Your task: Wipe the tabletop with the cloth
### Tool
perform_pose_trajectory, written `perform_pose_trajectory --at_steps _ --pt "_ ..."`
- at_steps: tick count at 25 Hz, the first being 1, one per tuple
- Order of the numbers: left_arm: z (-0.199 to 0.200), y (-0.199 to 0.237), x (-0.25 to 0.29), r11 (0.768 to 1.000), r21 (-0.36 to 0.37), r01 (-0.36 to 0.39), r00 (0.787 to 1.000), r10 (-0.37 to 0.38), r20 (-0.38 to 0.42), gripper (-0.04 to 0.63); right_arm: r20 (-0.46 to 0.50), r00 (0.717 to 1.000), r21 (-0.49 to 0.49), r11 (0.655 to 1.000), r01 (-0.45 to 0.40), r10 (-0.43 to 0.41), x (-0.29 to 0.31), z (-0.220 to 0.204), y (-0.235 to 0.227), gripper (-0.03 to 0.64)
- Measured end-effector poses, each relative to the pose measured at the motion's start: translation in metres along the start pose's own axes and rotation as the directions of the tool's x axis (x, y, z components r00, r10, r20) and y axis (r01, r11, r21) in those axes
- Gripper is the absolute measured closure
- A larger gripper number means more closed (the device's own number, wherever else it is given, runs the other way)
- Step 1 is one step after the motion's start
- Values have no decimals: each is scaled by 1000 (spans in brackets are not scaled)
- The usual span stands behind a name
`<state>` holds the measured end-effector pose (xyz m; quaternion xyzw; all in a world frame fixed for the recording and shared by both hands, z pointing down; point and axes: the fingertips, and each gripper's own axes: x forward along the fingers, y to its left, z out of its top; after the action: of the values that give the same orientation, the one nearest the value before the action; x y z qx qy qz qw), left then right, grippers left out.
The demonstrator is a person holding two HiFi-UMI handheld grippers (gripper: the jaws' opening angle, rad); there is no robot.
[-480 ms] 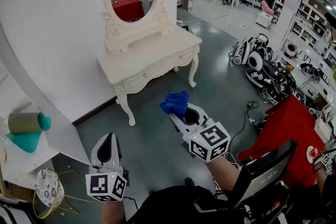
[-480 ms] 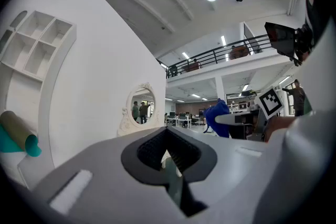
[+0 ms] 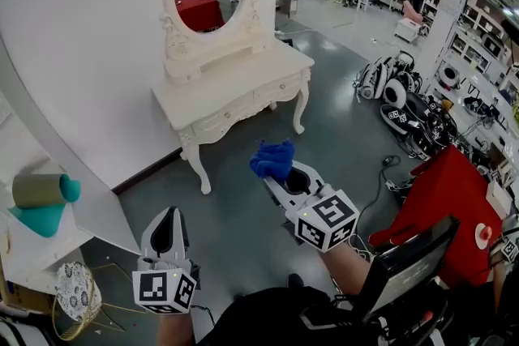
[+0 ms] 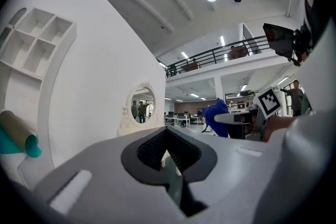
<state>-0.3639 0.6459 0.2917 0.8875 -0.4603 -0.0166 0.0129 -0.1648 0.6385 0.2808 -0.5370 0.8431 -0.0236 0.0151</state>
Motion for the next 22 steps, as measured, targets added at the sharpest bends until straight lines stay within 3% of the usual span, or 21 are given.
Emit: perform_pose_trajectory --at_steps 12,22 --pt "-17 39 -13 998 -40 45 999 -45 -13 588 -14 1000 11 1000 10 -10 26 -13 36 497" --pt "-23 72 11 998 -56 -13 1000 12 -17 586 -24 999 20 999 -32 33 66 -18 28 497"
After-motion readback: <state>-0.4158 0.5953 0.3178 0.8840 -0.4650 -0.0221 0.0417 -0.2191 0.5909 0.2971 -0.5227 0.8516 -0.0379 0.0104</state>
